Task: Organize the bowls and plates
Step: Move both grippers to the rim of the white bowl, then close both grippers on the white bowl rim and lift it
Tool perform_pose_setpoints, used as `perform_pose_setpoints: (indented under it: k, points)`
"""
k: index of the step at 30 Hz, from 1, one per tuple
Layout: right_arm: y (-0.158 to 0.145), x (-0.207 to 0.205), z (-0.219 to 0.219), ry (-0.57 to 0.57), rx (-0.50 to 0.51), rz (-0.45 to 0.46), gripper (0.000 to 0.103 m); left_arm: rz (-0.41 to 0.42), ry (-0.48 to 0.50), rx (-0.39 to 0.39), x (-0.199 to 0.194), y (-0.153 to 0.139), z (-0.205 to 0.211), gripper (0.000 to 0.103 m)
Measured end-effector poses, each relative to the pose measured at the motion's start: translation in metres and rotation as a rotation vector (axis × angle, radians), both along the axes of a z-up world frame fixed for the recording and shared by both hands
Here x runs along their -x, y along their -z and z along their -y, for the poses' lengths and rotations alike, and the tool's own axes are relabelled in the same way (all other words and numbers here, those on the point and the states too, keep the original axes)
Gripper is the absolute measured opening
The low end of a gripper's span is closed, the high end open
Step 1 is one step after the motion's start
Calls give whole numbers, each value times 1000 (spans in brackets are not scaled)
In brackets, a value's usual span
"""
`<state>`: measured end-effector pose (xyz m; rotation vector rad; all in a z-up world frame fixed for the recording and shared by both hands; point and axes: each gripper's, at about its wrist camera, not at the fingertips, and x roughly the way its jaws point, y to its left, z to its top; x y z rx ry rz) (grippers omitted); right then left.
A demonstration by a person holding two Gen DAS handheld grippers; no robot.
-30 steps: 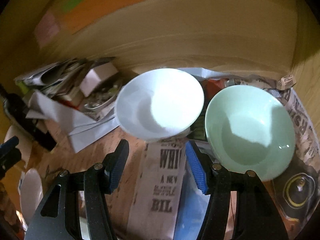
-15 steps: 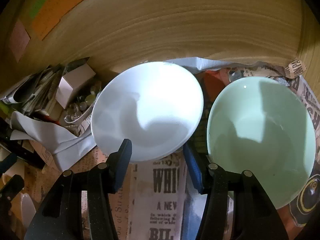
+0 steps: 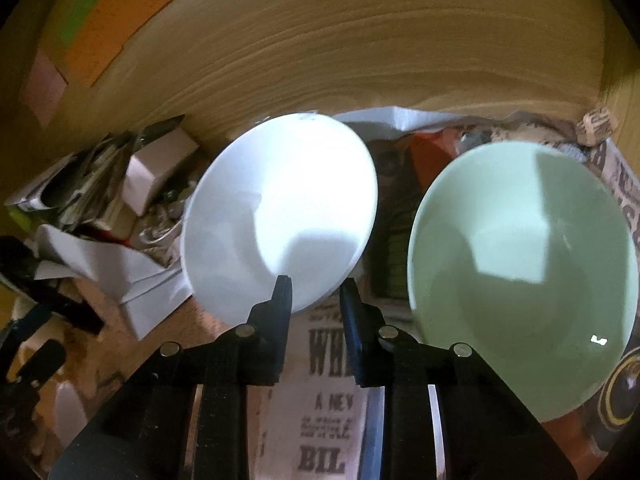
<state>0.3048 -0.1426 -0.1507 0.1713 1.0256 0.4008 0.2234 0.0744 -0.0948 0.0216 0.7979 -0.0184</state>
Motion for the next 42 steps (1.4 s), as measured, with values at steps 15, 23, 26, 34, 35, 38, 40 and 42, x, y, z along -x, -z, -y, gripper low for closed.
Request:
perform_pose_setpoints:
  k: [15, 23, 26, 34, 35, 38, 40, 42]
  points:
    - [-6, 46, -16, -132, 41, 19, 4, 1, 5, -5, 4, 0, 6, 89]
    - [-37, 14, -3, -85, 83, 99, 32, 16, 8, -25, 13, -4, 5, 89]
    - [-36, -1, -6, -109, 175, 141, 33, 4, 10, -26, 11, -3, 5, 89]
    - [-17, -27, 7, -97, 146, 107, 32, -38, 12, -54, 5, 8, 6, 89]
    - [-18, -30, 8, -94, 142, 105, 32, -41, 10, -62, 5, 9, 6, 89]
    - [-18, -33, 6, -96, 173, 116, 33, -54, 8, -62, 6, 11, 6, 89]
    - [-19, -35, 5, -92, 195, 128, 33, -58, 7, -62, 7, 12, 6, 89]
    - [-20, -37, 7, -77, 199, 136, 33, -57, 6, -66, 9, 13, 6, 89]
